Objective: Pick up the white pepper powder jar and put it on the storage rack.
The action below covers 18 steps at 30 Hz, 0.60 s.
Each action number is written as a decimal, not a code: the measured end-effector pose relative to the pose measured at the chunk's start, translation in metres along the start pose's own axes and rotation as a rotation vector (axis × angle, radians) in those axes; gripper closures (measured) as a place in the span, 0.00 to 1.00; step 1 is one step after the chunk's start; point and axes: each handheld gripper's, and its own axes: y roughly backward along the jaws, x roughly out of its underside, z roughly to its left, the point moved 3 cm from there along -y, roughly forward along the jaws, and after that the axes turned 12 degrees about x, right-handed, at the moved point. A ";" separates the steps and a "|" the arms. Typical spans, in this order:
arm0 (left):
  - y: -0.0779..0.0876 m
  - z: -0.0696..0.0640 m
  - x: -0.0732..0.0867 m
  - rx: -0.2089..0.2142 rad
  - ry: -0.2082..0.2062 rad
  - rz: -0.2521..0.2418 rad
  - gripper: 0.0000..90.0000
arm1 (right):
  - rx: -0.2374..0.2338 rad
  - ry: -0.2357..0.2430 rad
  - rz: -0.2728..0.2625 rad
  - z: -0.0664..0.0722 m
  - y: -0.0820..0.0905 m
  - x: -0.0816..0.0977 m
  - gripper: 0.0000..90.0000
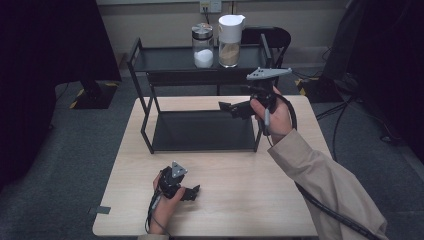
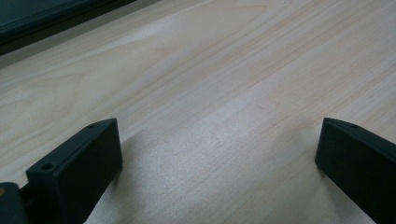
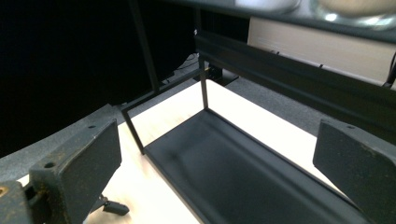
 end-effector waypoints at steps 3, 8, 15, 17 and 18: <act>0.000 0.000 0.000 0.000 0.000 0.000 0.00 | -0.010 0.000 0.005 0.002 -0.002 0.008 0.00; 0.000 0.000 0.000 0.000 0.000 0.000 0.00 | -0.034 0.003 0.011 0.007 -0.003 0.020 0.00; 0.000 0.000 0.000 0.000 0.000 0.000 0.00 | -0.064 0.013 0.036 0.011 -0.008 0.041 0.00; 0.000 0.000 0.000 0.000 -0.001 0.001 0.00 | -0.072 0.009 0.043 0.010 -0.009 0.048 0.00; 0.000 0.000 0.000 0.000 -0.001 0.001 0.00 | -0.079 0.006 0.048 0.009 -0.010 0.052 0.00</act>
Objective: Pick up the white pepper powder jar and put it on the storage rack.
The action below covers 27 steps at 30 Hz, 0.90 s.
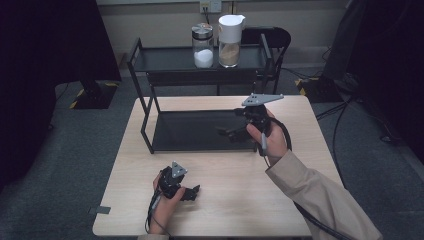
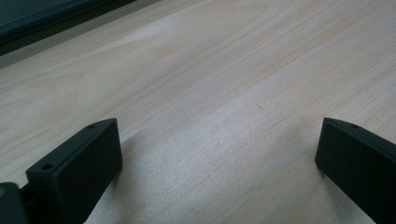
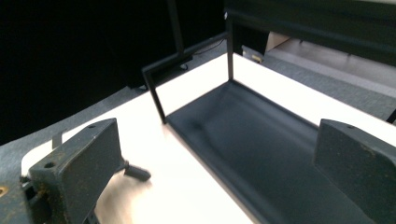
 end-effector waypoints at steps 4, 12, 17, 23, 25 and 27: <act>0.000 0.000 0.000 -0.001 0.001 -0.001 0.00 | -0.010 -0.016 0.011 -0.003 -0.003 0.015 0.00; 0.000 0.000 0.000 -0.001 0.001 -0.001 0.00 | -0.013 -0.037 0.036 -0.010 -0.003 0.045 0.00; 0.000 0.000 0.000 -0.001 0.001 0.000 0.00 | -0.014 -0.048 0.041 -0.015 0.000 0.060 0.00; 0.000 0.000 0.000 -0.001 0.001 -0.001 0.00 | -0.017 -0.059 0.058 -0.020 0.001 0.076 0.00; 0.000 0.000 0.000 -0.001 0.001 -0.001 0.00 | -0.013 -0.052 0.065 -0.021 0.002 0.081 0.00; 0.000 0.000 0.000 -0.001 0.001 -0.001 0.00 | -0.020 -0.055 0.078 -0.023 0.001 0.086 0.00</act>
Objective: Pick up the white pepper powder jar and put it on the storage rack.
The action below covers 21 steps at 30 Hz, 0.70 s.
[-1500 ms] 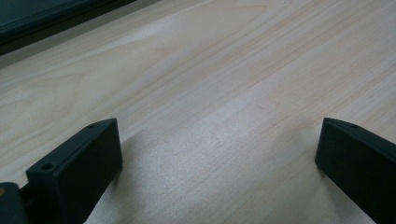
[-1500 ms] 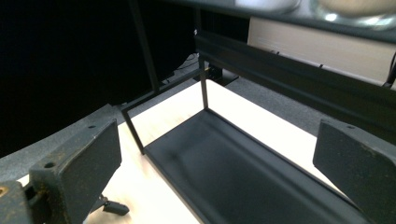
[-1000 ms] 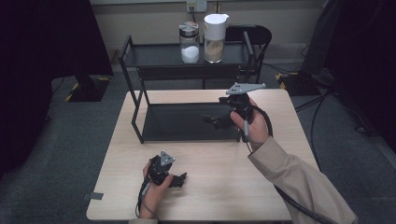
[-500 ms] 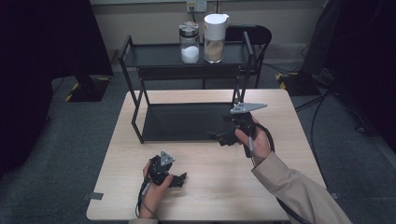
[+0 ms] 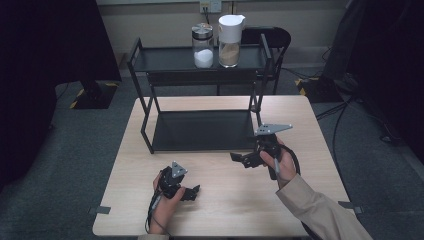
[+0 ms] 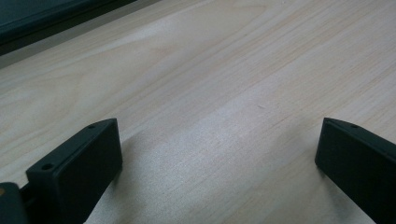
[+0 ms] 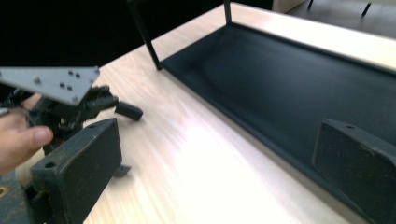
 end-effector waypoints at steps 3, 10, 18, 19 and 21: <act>0.000 0.000 0.000 0.000 0.000 0.000 0.00 | 0.001 -0.004 0.010 -0.003 0.000 0.008 0.00; 0.000 0.000 0.000 0.000 0.000 0.000 0.00 | 0.022 0.003 0.029 -0.008 0.002 0.026 0.00; 0.000 0.000 0.000 0.000 0.000 0.000 0.00 | 0.034 -0.007 0.048 -0.016 0.006 0.047 0.00; 0.000 0.000 0.000 0.000 0.000 -0.001 0.00 | 0.033 -0.011 0.048 -0.017 0.007 0.050 0.00; 0.000 0.000 0.000 0.000 0.000 0.000 0.00 | 0.038 -0.013 0.053 -0.019 0.008 0.055 0.00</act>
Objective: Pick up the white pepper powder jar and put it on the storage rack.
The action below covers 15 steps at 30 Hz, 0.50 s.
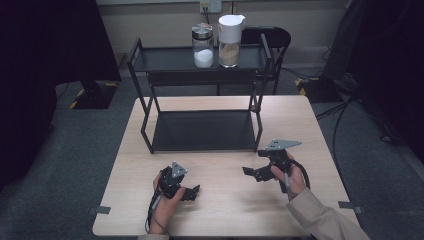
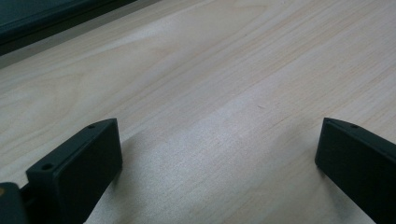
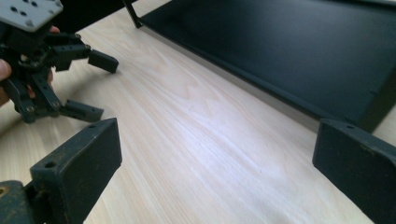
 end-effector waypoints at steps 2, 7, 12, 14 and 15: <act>0.000 0.000 0.000 0.000 0.000 0.000 0.00 | 0.006 -0.001 0.001 -0.002 0.001 0.006 0.00; 0.000 0.000 0.000 0.000 0.000 0.000 0.00 | 0.014 -0.005 0.015 -0.009 0.004 0.018 0.01; 0.000 0.000 0.000 0.000 0.000 0.000 0.00 | 0.033 -0.011 0.019 -0.014 0.009 0.029 0.01; 0.000 0.000 0.000 0.000 0.000 0.000 0.00 | 0.039 -0.006 0.023 -0.015 0.010 0.033 0.01; 0.000 0.000 0.000 0.000 0.000 0.000 0.00 | 0.042 -0.006 0.024 -0.016 0.011 0.035 0.01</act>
